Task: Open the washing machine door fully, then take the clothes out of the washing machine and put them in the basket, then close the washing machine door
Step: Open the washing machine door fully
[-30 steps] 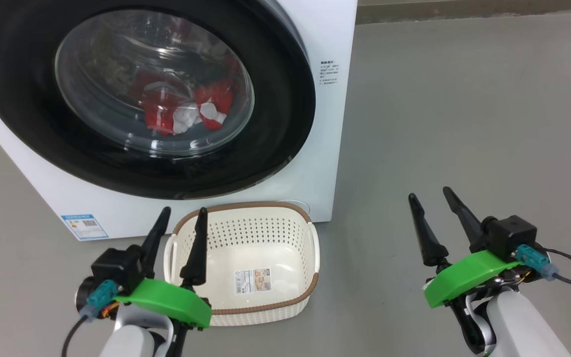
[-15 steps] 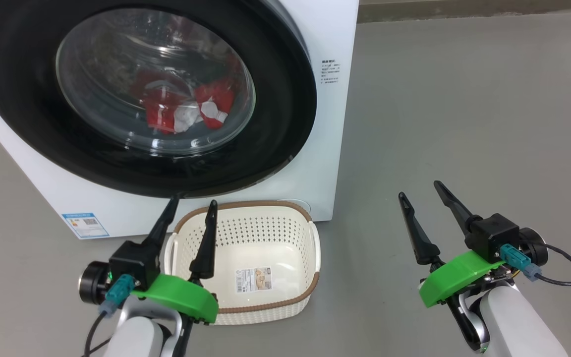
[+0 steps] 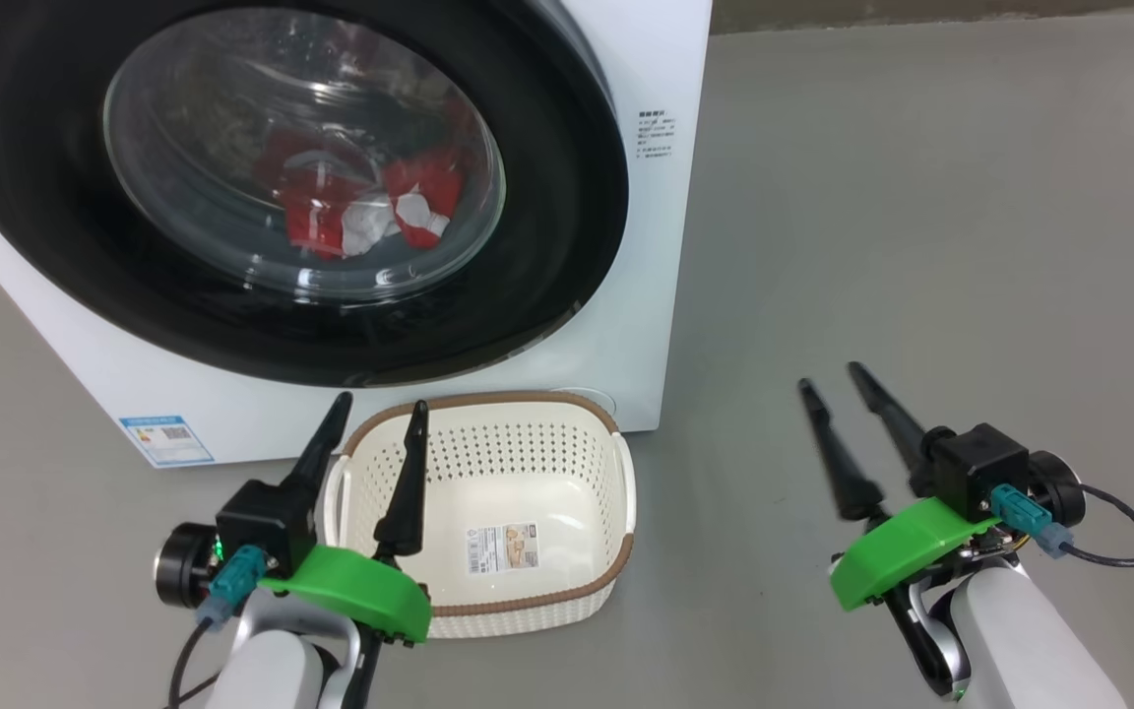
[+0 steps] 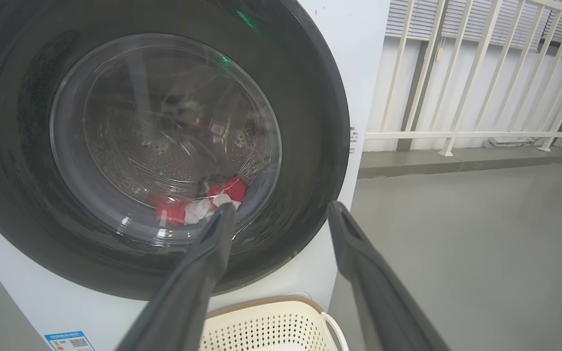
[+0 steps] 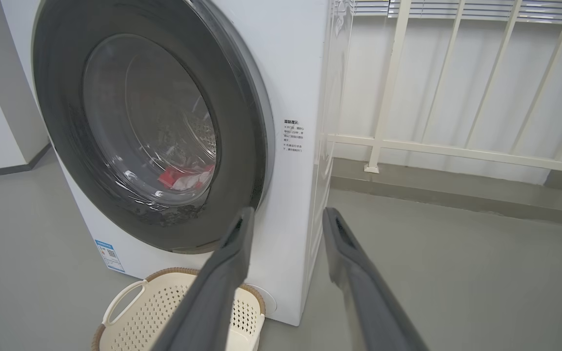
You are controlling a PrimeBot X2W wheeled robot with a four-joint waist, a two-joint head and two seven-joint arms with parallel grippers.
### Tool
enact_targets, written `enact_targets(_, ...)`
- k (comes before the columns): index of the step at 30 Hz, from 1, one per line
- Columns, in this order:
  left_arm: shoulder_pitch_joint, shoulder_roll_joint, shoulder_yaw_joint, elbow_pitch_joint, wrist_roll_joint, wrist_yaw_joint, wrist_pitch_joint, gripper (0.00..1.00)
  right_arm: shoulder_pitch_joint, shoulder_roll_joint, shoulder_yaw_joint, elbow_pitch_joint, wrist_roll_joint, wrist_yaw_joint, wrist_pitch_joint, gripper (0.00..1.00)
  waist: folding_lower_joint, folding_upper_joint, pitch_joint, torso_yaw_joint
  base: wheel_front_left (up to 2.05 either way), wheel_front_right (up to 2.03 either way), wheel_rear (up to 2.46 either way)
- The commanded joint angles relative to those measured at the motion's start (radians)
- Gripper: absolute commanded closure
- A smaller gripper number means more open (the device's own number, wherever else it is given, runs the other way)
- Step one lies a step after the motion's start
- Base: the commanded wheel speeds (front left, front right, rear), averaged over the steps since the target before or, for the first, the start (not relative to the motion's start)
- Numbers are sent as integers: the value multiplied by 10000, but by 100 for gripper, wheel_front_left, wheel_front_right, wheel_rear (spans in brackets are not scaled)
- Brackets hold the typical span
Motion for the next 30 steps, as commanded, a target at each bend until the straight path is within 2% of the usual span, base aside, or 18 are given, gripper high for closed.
enact_targets(1,-419,183,314,-280,85,72,-122,0,-501,12,213,-262,55,65,-120,100,-1,0,52,33,0,0,0)
enact_targets(5,-386,183,300,-530,-140,88,-122,0,-673,12,131,-180,296,65,-120,100,-1,0,254,182,0,0,0)
enact_targets(7,-382,183,271,-642,-192,59,-122,0,-797,12,38,-149,782,65,-120,100,-1,0,386,273,0,0,0)
enact_targets(12,-443,183,234,-893,-269,27,-122,0,-1214,12,-131,5,2854,65,-120,100,-1,0,745,556,0,0,0)
enact_targets(13,-443,183,234,-893,-269,27,-122,0,-1214,12,-131,5,2854,65,-120,100,-1,0,745,556,0,0,0)
enact_targets(16,-485,183,230,-1064,-319,17,-122,0,-1554,-32,-141,131,3955,65,-120,100,-1,0,975,717,0,0,0)
enact_targets(24,-663,183,210,-1516,-265,31,-122,0,-2614,-682,124,270,6469,65,28,100,-1,0,1678,1069,0,0,0)
enact_targets(30,-847,183,165,-1714,-290,29,-122,0,-3565,-967,256,181,8314,65,718,100,-1,0,2366,1228,0,0,0)
